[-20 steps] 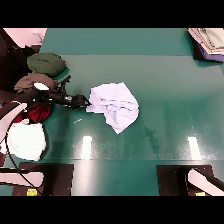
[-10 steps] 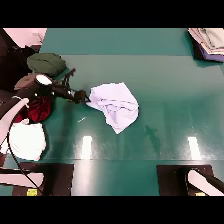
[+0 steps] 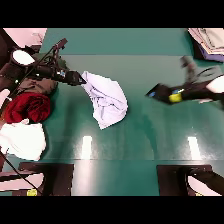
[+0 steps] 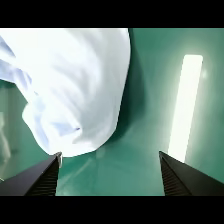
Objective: Fold the shirts.
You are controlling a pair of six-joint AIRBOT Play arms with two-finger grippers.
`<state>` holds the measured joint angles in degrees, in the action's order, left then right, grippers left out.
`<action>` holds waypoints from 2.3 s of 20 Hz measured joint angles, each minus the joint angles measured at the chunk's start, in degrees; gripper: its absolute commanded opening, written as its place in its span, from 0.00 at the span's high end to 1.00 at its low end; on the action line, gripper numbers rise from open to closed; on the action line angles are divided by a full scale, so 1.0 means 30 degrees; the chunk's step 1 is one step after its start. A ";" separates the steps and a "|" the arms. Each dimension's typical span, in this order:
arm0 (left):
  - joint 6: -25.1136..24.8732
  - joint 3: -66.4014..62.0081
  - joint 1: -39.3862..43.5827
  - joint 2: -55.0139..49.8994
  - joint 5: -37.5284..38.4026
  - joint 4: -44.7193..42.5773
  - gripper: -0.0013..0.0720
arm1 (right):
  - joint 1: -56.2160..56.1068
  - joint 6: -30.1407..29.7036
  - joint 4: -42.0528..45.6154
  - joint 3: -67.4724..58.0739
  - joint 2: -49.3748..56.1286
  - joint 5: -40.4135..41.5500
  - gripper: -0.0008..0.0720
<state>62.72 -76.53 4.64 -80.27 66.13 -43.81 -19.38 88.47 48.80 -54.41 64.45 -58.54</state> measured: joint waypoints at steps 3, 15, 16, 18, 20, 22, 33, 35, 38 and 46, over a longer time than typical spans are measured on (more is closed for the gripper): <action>0.0058 -0.0168 0.0007 0.0138 0.0277 -0.0058 0.95 | -0.3075 0.0335 -0.1151 0.0801 0.1938 0.2696 0.07; 0.1392 -0.2674 -0.1013 0.2062 0.0838 -0.1923 0.95 | -0.3461 0.0838 0.2943 -0.4852 0.4743 0.1763 0.96; 0.1537 -0.3555 -0.1319 0.2652 0.0816 -0.2113 0.95 | -0.2550 0.0969 0.3985 -0.5639 0.3927 0.1151 0.96; 0.1719 -0.5428 -0.1698 0.3949 0.0831 -0.2412 0.95 | -0.0452 0.1129 0.5333 -0.7373 0.2113 0.0175 0.96; 0.1807 -0.7169 -0.1843 0.5268 0.0860 -0.2273 0.95 | 0.1574 0.1158 0.6054 -0.9114 0.0386 -0.0466 0.96; 0.1887 -0.8590 -0.1938 0.6441 0.0976 -0.1843 0.95 | 0.3169 0.0903 0.6207 -1.0724 -0.1151 -0.1064 0.96; 0.2033 -1.1489 -0.2055 0.9355 0.2324 0.2718 0.95 | 0.4772 0.0692 0.7213 -1.3894 -0.5333 -0.6302 0.96; 0.2237 -1.0681 -0.2055 0.9143 0.2776 0.2543 0.95 | 0.3956 0.1166 0.7242 -1.2590 -0.5187 -0.7468 0.96; 0.2477 -0.7694 -0.2062 0.8779 0.3497 0.1603 0.95 | 0.2157 0.1581 0.7257 -0.9610 -0.4218 -0.8604 0.96; 0.2484 0.4364 -0.2069 0.8029 0.1676 -0.3191 0.95 | -0.2382 0.1785 0.7074 -0.3213 0.0648 -0.6156 0.38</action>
<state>70.17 -63.44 -1.56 -56.18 71.16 -53.39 -26.52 93.82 70.02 -64.05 66.39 -77.01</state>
